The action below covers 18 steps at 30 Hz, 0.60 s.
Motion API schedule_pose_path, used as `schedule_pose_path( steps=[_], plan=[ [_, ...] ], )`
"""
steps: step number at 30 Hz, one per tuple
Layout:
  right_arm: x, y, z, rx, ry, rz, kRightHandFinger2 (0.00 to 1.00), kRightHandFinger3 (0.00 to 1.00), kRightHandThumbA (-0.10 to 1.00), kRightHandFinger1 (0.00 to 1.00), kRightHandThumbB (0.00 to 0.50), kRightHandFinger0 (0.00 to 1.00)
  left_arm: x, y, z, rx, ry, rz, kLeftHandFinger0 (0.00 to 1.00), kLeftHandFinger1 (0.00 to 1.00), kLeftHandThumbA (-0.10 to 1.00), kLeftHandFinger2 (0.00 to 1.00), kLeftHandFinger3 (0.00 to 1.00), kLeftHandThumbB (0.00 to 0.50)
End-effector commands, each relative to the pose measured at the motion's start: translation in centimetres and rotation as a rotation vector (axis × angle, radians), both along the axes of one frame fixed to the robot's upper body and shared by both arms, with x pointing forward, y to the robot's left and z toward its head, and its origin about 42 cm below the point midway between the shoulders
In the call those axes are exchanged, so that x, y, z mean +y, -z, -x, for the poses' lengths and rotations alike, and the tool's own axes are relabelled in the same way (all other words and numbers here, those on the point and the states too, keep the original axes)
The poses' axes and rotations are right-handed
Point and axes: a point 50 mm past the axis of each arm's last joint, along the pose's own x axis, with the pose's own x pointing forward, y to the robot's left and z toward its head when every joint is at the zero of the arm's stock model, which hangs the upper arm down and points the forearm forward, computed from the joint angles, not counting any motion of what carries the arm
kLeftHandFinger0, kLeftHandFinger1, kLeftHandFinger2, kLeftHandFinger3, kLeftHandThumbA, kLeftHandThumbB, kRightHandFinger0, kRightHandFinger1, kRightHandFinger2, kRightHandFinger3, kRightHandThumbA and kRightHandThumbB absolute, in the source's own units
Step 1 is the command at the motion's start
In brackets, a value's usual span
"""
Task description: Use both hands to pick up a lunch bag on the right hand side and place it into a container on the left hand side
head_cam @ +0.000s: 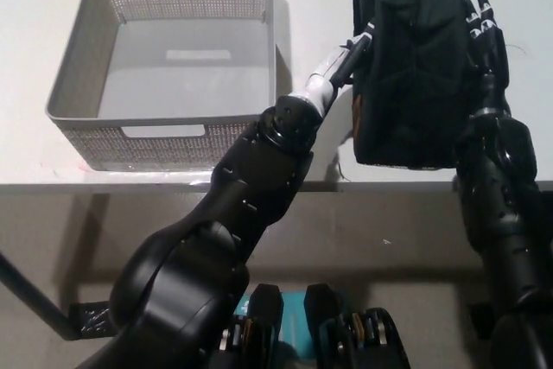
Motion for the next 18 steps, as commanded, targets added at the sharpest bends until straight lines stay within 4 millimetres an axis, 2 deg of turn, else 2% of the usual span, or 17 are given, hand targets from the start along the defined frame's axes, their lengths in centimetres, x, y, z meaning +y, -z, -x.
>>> schedule_pose_path(
  steps=[1, 8, 14, 18],
  plan=[
    [5.3, -4.4, -1.1, -0.103, -0.172, 0.145, 1.00, 1.00, 1.00, 1.00, 0.001, 1.00, -3.9, -6.7, -0.1, -0.089, 0.125, 0.154, 1.00, 1.00, 1.00, 1.00, 1.00, 0.269],
    [6.3, -6.6, -1.8, -0.102, -0.141, 0.280, 1.00, 1.00, 1.00, 1.00, 0.000, 1.00, -3.3, -8.2, -0.7, -0.055, 0.125, 0.276, 1.00, 1.00, 1.00, 1.00, 1.00, 0.273],
    [6.9, -9.6, -2.2, -0.113, -0.117, 0.291, 1.00, 1.00, 1.00, 1.00, 0.023, 1.00, -3.1, -10.7, -1.2, -0.090, 0.136, 0.312, 1.00, 1.00, 1.00, 1.00, 1.00, 0.255],
    [7.1, -12.2, -2.4, -0.157, -0.107, 0.287, 1.00, 1.00, 1.00, 1.00, 0.019, 1.00, -3.1, -13.2, -1.5, -0.112, 0.133, 0.301, 1.00, 1.00, 1.00, 1.00, 1.00, 0.294]
  ],
)
